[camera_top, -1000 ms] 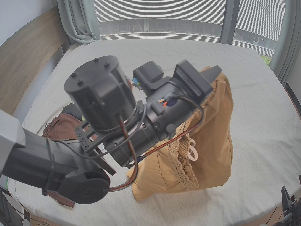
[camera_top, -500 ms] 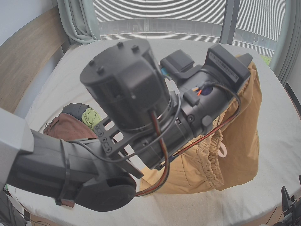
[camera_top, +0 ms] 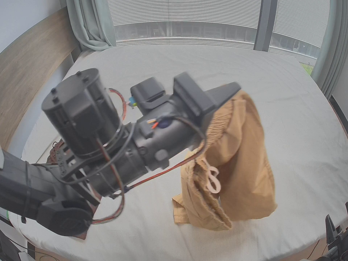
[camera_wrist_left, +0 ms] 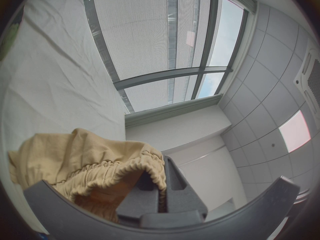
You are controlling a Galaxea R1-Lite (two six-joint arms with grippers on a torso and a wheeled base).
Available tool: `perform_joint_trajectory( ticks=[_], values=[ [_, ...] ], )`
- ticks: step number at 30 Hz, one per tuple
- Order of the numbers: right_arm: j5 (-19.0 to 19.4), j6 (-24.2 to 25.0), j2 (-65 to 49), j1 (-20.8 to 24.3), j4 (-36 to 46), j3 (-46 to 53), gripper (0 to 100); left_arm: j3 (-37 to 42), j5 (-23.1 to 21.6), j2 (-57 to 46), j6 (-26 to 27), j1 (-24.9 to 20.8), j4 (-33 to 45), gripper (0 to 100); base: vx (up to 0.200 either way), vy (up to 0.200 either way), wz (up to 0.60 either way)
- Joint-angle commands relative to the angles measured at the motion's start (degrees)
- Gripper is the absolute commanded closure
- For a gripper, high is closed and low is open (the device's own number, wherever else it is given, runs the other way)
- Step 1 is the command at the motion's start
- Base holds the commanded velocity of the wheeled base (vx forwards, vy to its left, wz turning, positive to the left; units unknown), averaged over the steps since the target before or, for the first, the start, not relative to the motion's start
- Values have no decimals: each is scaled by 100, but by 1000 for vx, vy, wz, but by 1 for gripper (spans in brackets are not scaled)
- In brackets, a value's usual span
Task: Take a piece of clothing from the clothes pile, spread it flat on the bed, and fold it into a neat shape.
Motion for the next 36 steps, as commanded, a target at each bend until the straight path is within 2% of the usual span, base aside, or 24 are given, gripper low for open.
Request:
perform_joint_trajectory(
  ticks=[1, 8, 14, 19, 25, 31, 36],
  values=[
    [5, -1, -84, -6, -1, 75, 0, 1054, -480, -770, 354, 999, -70, 100, 0, 0, 0],
    [-4, -1, -84, -6, -1, 75, 0, 1792, -955, -656, 882, 1483, -615, 100, 0, 0, 0],
    [-4, -1, -84, -6, -1, 75, 0, 2021, -999, -383, 1093, 1764, -843, 100, 0, 0, 0],
    [5, -1, -84, 3, -1, 75, 0, 2188, -999, -93, 1119, 1817, -1256, 100, 0, 0, 0],
    [5, -10, -84, 3, 8, 75, 0, 2451, -1008, 505, 1198, 2098, -2408, 100, 0, 0, 0],
    [13, -28, -93, 3, 25, 75, 0, 2785, -1201, 557, 1532, 2441, -2416, 100, 0, 0, 0],
    [13, -28, -93, -6, 43, 66, 0, 3146, -1509, 522, 2165, 2827, -2416, 100, 0, 0, 0]
  ],
)
